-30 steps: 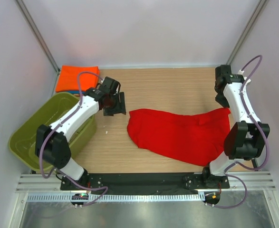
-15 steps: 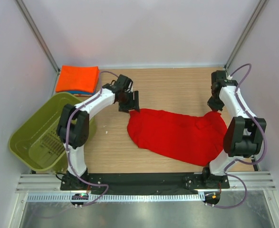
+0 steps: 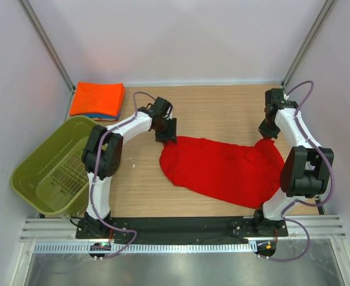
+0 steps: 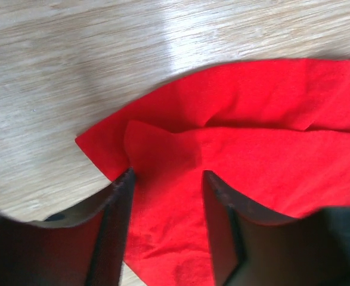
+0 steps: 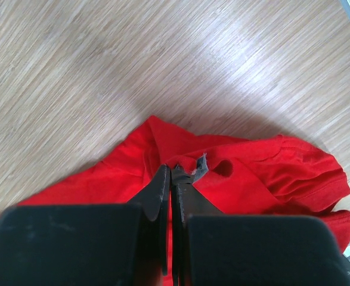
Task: Fold and stack the t-shirts
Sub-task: Flatten the tshirt out
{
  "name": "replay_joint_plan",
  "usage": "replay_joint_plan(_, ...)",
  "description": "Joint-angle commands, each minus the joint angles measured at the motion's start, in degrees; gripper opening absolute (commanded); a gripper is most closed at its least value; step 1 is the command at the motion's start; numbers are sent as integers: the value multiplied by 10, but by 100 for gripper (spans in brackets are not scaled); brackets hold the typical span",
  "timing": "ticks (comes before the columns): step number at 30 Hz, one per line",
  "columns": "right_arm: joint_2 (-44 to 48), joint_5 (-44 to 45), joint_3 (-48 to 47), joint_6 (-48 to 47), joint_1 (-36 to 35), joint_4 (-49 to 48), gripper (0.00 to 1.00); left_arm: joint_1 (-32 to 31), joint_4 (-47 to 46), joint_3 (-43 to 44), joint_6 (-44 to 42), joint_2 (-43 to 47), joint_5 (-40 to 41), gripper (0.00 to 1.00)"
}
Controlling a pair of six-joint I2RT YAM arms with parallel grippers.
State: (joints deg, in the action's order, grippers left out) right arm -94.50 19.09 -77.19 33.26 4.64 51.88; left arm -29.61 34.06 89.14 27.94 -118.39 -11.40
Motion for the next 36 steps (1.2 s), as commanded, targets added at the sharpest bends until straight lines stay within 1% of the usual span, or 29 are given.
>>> replay_joint_plan(1, 27, -5, -1, -6, 2, -12, 1, -1, -22, 20, -14, -2, -7, 48)
replay_joint_plan(3, 27, -2, -1, -6, 2, -10, 1, -1, -22, 19, -13, -3, -6, 40)
replay_joint_plan(4, 29, -2, -2, -6, 2, -10, 1, -1, -22, 19, -12, -2, -6, 29)
replay_joint_plan(6, 30, 2, -2, -6, 2, -9, 1, -2, -19, 18, -12, 4, -6, 14)
replay_joint_plan(7, 30, 2, -2, -6, 3, -9, 1, -3, -15, 17, -13, 10, -8, 2)
replay_joint_plan(10, 29, 8, -2, 1, 8, -5, 1, -7, 2, 15, -6, 40, 1, 0)
replay_joint_plan(11, 27, 10, -2, 7, 11, -2, 1, -9, 30, 14, -3, 52, 3, 0)
replay_joint_plan(14, 24, 20, -5, 17, 24, 2, 1, -20, 54, -14, 15, 118, 0, 0)
replay_joint_plan(15, 22, 18, -6, 18, 30, 3, 1, -33, 57, -45, 14, 137, 2, 0)
replay_joint_plan(16, 21, 20, -9, 19, 33, 4, 1, -40, 63, -57, 14, 172, 9, 0)
replay_joint_plan(18, 15, 16, -11, 16, 36, 4, 1, -59, 75, -88, 13, 199, 10, 0)
replay_joint_plan(19, 11, 13, -15, 16, 37, 4, 1, -67, 75, -120, 13, 222, -1, 0)
replay_joint_plan(20, 7, 10, -17, 15, 38, 5, 1, -75, 75, -134, 11, 230, -9, 0)
replay_joint_plan(21, -2, 8, -20, 15, 38, 8, 1, -91, 82, -145, 7, 237, -14, 1)
replay_joint_plan(23, -10, 2, -27, 13, 39, 11, 1, -107, 88, -178, -2, 254, -37, 6)
replay_joint_plan(26, -17, -5, -31, 9, 39, 12, 1, -108, 84, -201, -10, 274, -75, 23)
replay_joint_plan(27, -15, -9, -30, 9, 39, 10, 1, -106, 83, -199, -10, 277, -67, 36)
replay_joint_plan(28, -10, -12, -27, 8, 39, 5, 1, -100, 86, -194, -8, 276, -63, 42)
replay_joint_plan(29, -8, -20, -26, 3, 39, 3, 1, -77, 89, -172, 2, 264, -69, 47)
replay_joint_plan(30, -5, -24, -24, 0, 39, -1, 1, -64, 94, -158, 7, 253, -73, 50)
replay_joint_plan(32, 4, -34, -20, -8, 39, -10, 1, -29, 99, -126, 18, 235, -72, 51)
replay_joint_plan(36, 11, -71, -9, -15, 39, -27, 1, -10, 92, -45, 47, 178, 25, 51)
